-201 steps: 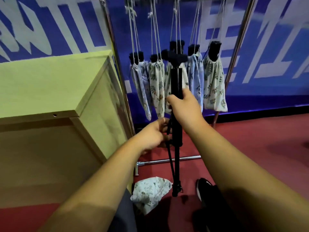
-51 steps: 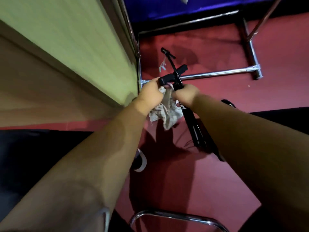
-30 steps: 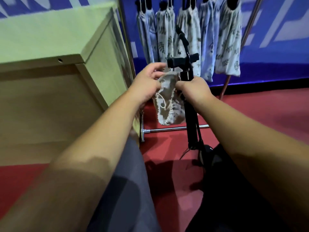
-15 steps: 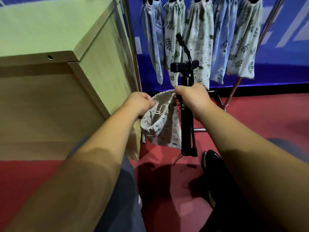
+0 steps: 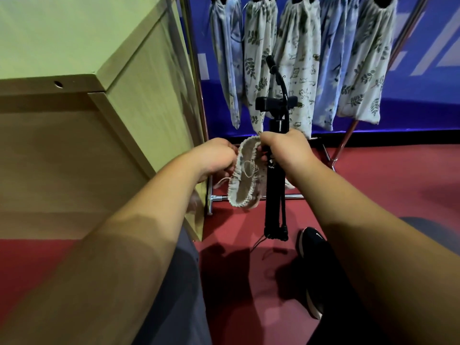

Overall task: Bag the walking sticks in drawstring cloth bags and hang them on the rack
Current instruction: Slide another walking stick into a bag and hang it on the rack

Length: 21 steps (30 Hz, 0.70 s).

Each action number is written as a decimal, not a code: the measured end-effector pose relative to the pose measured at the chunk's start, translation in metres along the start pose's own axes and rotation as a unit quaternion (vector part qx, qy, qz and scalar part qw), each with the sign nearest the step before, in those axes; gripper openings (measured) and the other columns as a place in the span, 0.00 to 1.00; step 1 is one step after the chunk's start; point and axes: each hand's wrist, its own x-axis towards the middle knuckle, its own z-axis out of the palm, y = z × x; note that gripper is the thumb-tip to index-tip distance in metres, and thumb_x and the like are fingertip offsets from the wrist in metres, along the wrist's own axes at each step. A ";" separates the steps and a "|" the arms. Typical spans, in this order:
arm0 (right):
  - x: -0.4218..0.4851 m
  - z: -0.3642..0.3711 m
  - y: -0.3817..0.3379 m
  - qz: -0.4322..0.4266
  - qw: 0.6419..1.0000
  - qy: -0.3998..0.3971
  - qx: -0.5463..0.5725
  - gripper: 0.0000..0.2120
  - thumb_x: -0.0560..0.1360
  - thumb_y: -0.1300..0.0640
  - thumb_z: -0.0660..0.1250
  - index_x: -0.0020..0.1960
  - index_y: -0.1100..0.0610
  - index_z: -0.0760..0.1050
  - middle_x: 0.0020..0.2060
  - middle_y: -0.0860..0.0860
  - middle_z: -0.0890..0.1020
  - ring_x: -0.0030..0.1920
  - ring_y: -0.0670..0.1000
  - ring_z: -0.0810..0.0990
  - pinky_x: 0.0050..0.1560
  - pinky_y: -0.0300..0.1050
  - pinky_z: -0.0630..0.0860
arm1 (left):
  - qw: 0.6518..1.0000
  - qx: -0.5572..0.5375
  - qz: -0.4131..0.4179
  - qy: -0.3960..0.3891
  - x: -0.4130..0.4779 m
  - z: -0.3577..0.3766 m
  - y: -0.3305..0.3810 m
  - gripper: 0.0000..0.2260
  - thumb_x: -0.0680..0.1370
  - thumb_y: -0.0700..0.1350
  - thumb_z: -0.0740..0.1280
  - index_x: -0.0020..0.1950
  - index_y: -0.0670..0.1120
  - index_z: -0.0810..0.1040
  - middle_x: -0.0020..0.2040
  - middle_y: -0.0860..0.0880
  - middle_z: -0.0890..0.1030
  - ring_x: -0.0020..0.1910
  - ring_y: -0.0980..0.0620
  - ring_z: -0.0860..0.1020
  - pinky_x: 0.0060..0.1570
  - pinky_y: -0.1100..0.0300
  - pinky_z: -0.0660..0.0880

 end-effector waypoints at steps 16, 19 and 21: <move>0.002 -0.015 0.003 -0.004 1.000 0.012 -0.013 0.03 0.71 0.61 0.68 0.40 0.58 0.79 0.34 0.54 0.85 0.31 0.53 0.79 0.38 0.49 0.75 | 0.971 0.218 0.101 0.013 -0.002 0.017 0.005 0.03 0.73 0.42 0.77 0.45 0.48 0.84 0.37 0.51 0.83 0.35 0.50 0.79 0.39 0.58 0.78; 0.003 -0.019 0.004 -0.009 1.000 0.007 -0.013 0.03 0.72 0.61 0.67 0.42 0.60 0.80 0.33 0.53 0.83 0.31 0.53 0.78 0.39 0.51 0.75 | 0.969 0.200 0.122 0.075 -0.001 0.015 0.004 0.05 0.72 0.45 0.80 0.43 0.49 0.86 0.39 0.49 0.86 0.39 0.48 0.84 0.44 0.51 0.83; 0.004 -0.021 0.005 -0.009 1.000 0.011 -0.011 0.03 0.73 0.62 0.67 0.43 0.60 0.80 0.34 0.54 0.84 0.32 0.54 0.81 0.40 0.50 0.77 | 0.967 0.200 0.130 0.088 -0.002 0.014 0.005 0.06 0.72 0.48 0.81 0.42 0.50 0.86 0.38 0.51 0.85 0.37 0.52 0.83 0.43 0.54 0.82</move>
